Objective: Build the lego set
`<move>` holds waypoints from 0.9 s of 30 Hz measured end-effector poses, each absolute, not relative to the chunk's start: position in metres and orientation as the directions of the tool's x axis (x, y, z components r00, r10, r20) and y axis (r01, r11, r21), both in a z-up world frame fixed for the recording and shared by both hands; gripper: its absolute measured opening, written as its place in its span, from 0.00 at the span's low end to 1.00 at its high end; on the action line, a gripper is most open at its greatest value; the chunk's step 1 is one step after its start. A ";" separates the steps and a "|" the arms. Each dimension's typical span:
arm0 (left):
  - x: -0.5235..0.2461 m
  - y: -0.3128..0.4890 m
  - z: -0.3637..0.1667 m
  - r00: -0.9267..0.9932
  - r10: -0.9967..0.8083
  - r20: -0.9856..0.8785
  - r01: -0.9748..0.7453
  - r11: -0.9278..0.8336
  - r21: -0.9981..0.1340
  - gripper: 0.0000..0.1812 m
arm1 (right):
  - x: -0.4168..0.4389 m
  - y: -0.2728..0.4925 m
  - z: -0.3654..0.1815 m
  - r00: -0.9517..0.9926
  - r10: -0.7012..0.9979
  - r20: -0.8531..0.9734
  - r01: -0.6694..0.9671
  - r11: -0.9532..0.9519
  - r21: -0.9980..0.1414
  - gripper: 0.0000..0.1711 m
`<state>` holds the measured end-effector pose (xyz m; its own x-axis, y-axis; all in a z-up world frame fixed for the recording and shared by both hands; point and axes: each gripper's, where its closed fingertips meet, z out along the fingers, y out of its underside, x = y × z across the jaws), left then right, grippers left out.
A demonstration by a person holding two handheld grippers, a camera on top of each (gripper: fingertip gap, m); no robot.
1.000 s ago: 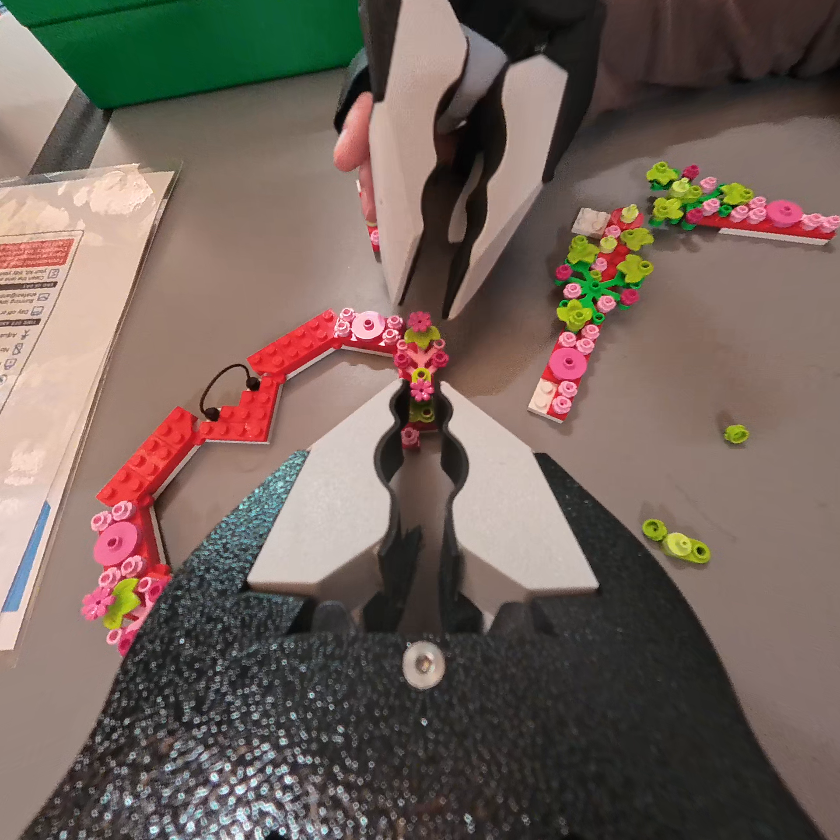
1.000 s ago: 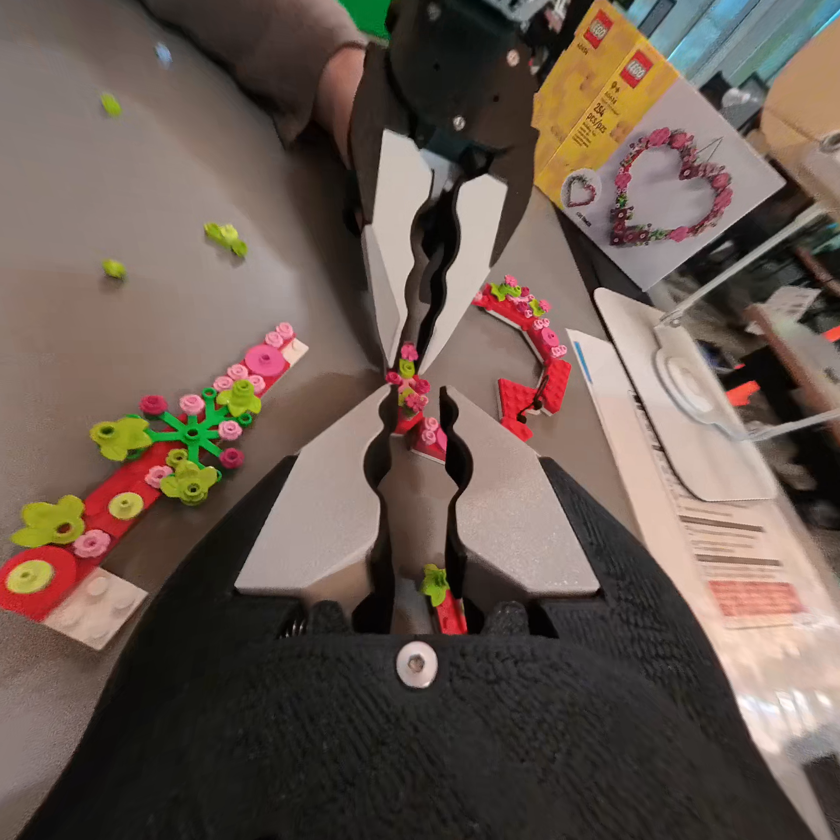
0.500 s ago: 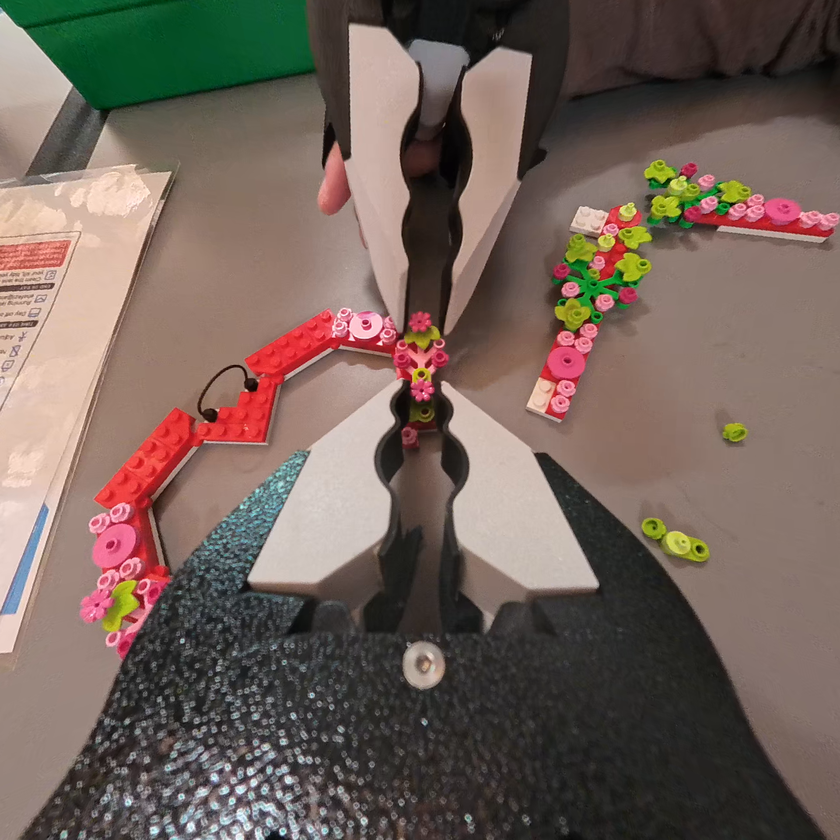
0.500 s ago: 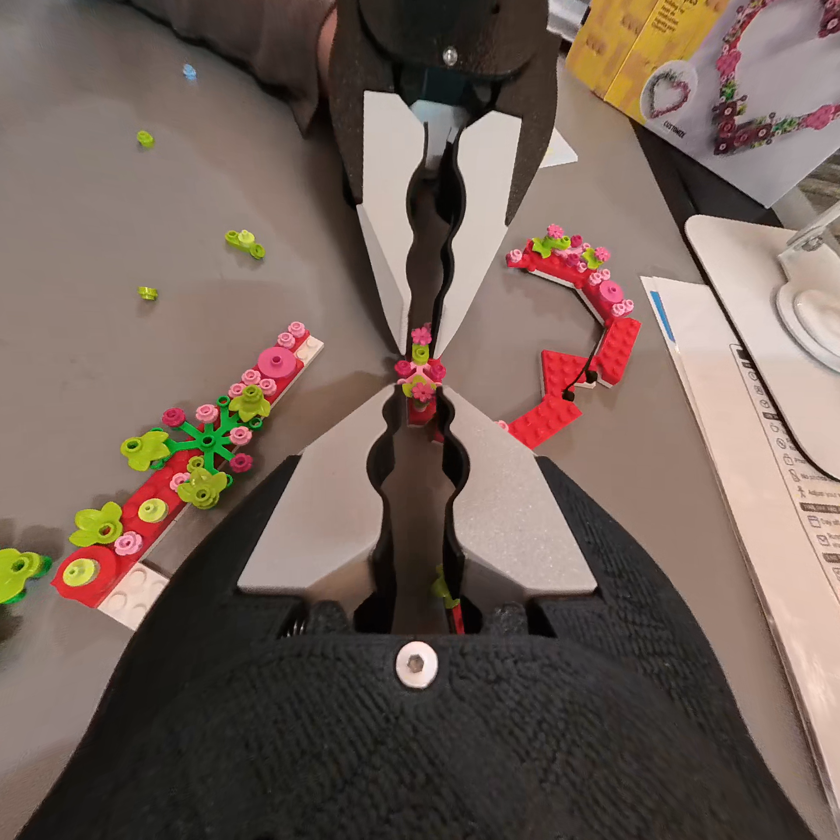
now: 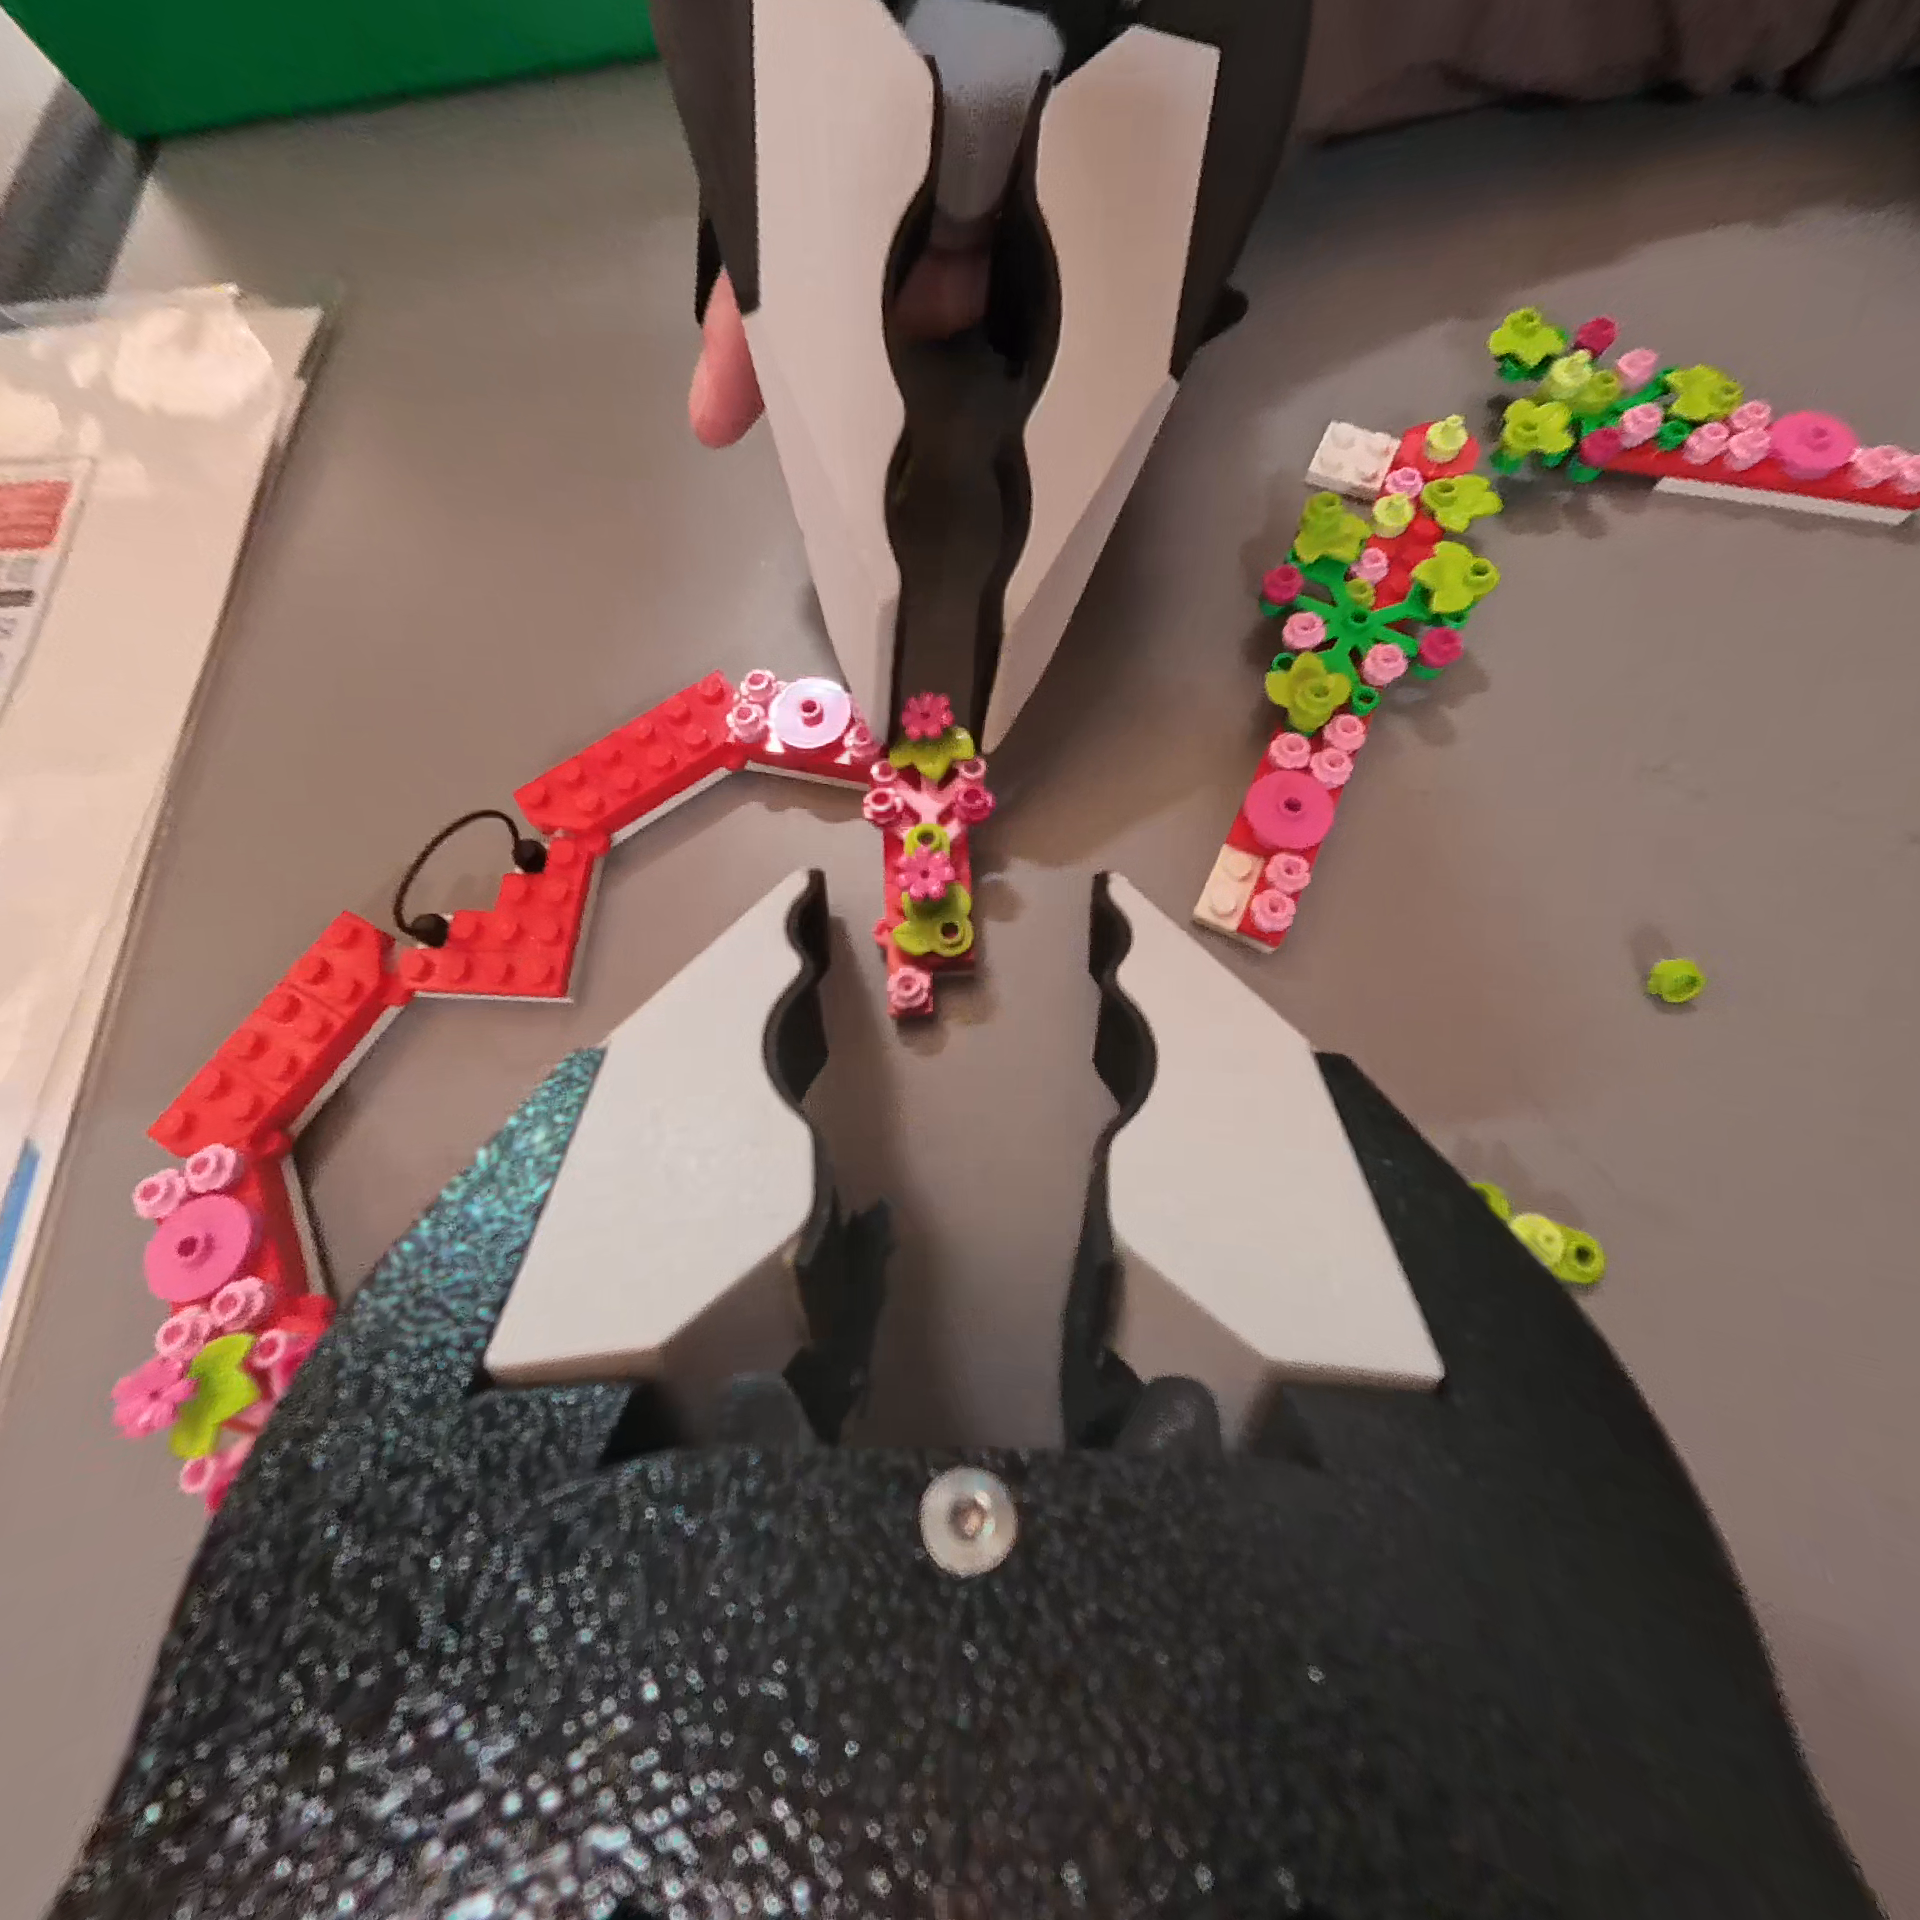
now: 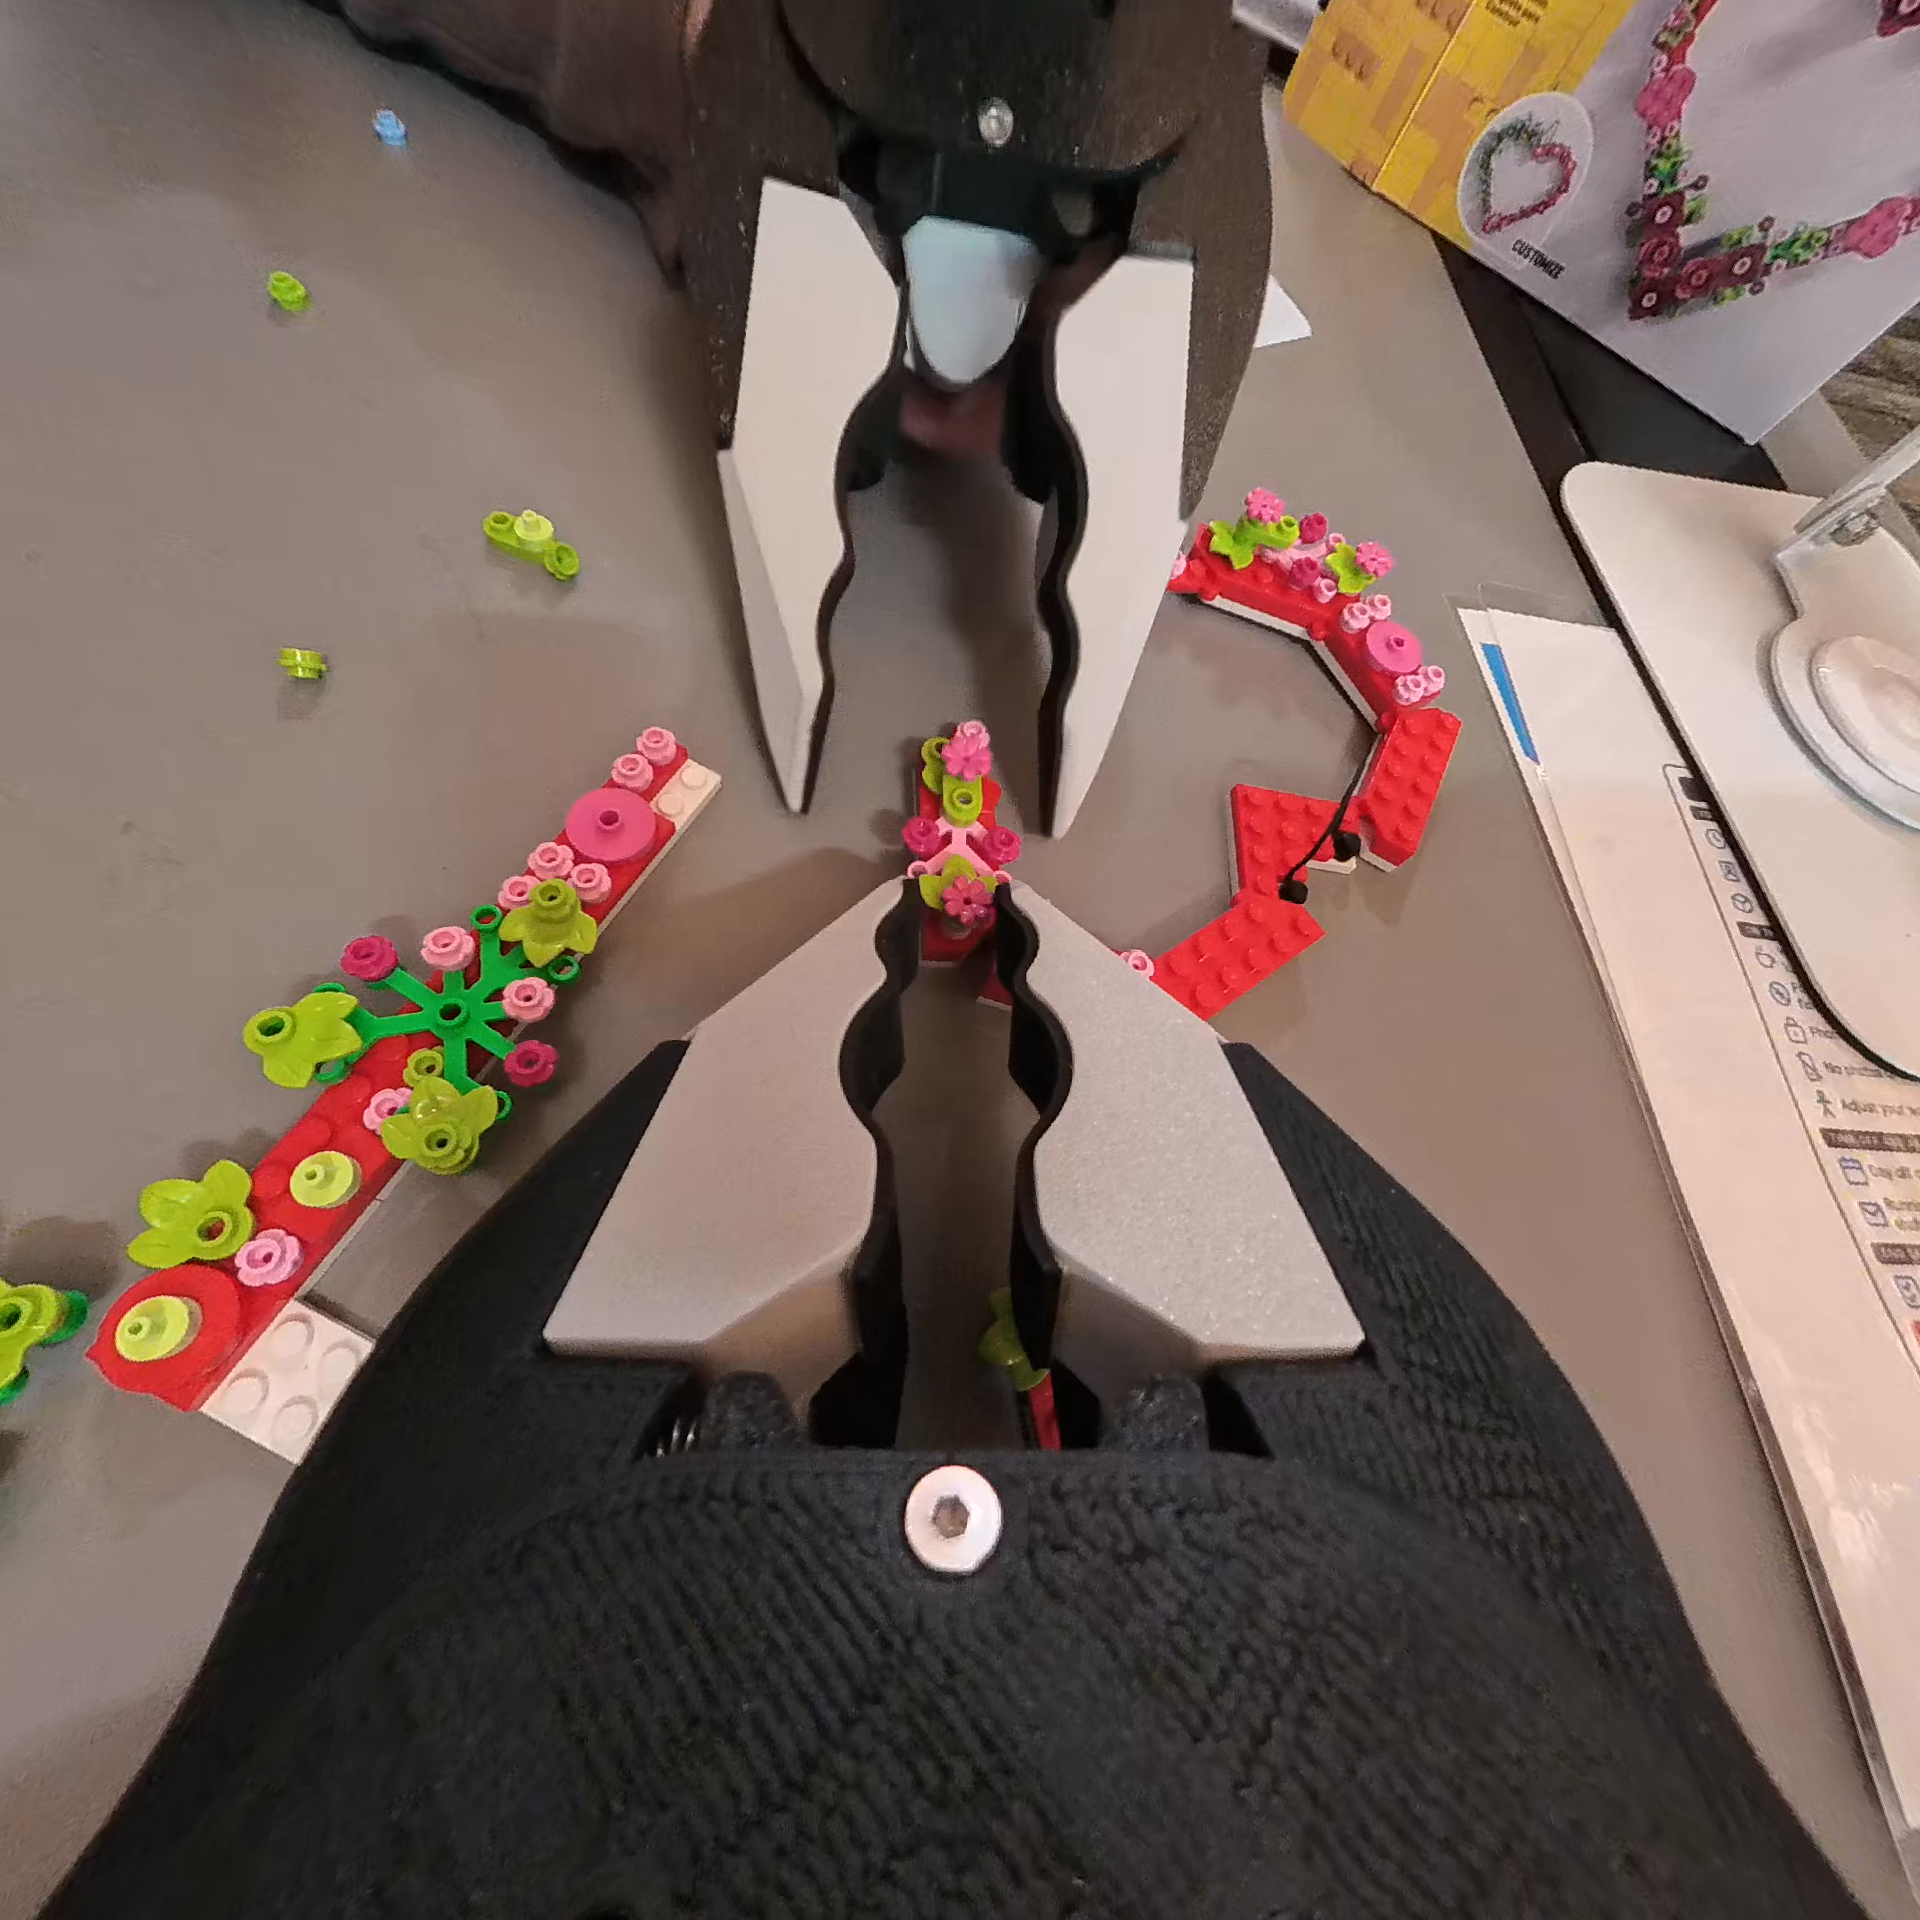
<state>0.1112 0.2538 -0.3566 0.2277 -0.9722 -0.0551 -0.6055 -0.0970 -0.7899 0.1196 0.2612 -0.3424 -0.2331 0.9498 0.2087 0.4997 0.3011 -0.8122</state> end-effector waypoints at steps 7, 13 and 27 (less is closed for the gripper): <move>0.113 0.257 -0.360 0.256 -0.967 0.003 -0.613 -0.165 -0.772 0.20 | 0.120 0.261 -0.342 -0.233 0.949 0.210 0.500 0.302 -0.812 0.07; 0.115 0.259 -0.360 0.248 -0.969 0.001 -0.615 -0.159 -0.772 0.16 | 0.120 0.261 -0.342 -0.233 0.950 0.209 0.500 0.301 -0.812 0.07; 0.116 0.260 -0.360 0.237 -0.971 0.018 -0.614 -0.164 -0.772 0.08 | 0.120 0.260 -0.342 -0.241 0.944 0.224 0.496 0.319 -0.808 0.07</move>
<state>0.1159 0.2602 -0.3604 0.2368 -0.9714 0.0180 -0.6142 -0.1640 -0.7719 0.1202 0.2600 -0.3424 -0.2410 0.9442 0.2245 0.4963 0.3187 -0.8075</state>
